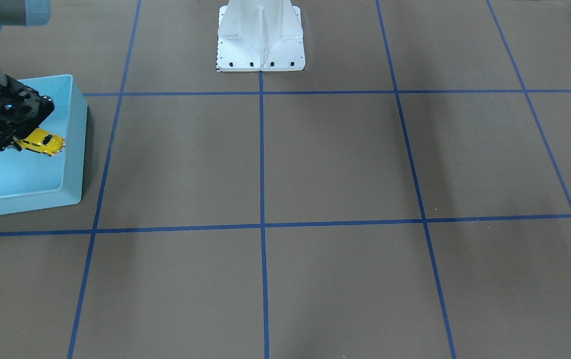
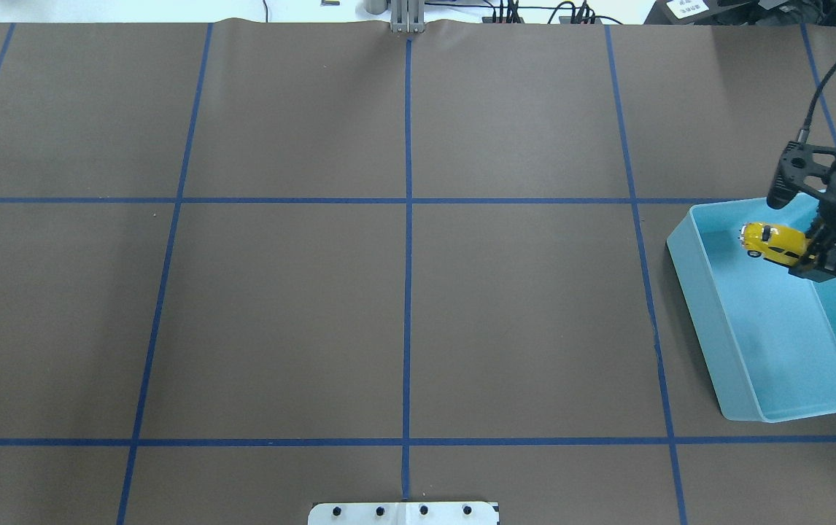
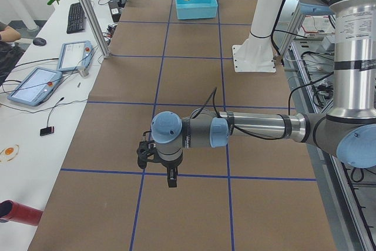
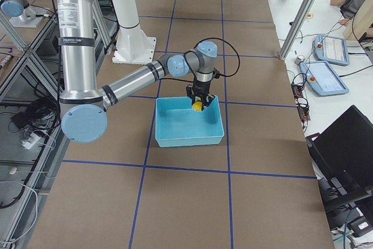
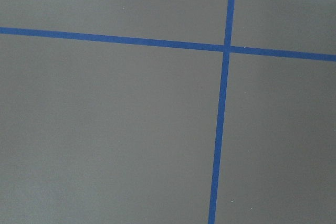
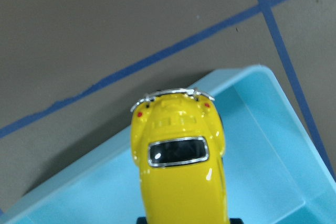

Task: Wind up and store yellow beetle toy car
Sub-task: 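Lower the car into the blue bin and open the right gripper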

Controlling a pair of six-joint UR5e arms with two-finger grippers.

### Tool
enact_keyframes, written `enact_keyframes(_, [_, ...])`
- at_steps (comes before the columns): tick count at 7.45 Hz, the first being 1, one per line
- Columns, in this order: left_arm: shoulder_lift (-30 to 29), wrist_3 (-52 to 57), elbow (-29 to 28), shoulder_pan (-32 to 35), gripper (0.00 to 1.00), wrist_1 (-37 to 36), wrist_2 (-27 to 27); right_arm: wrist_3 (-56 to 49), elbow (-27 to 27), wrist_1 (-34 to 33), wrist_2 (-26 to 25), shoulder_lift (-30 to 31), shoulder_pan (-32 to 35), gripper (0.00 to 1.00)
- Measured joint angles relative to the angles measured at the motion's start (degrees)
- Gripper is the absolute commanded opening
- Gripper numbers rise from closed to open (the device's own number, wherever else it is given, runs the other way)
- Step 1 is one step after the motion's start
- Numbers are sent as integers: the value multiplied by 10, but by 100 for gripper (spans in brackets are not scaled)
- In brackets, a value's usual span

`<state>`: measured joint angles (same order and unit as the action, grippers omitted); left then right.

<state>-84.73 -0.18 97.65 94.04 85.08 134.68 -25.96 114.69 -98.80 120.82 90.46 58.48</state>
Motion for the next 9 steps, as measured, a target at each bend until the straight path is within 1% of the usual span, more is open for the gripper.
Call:
enact_keyframes(1, [0, 0, 0, 0, 100, 0, 0, -9, -9, 17, 4, 21, 9, 14])
enact_keyframes(2, [0, 0, 0, 0, 100, 0, 0, -12, -14, 25, 6, 30, 12, 99])
enact_keyframes(6, [0, 0, 0, 0, 100, 0, -4, 1, -17, 30, 25, 32, 22, 99])
enact_keyframes(9, [0, 0, 0, 0, 100, 0, -7, 2, -18, 30, 30, 28, 39, 100])
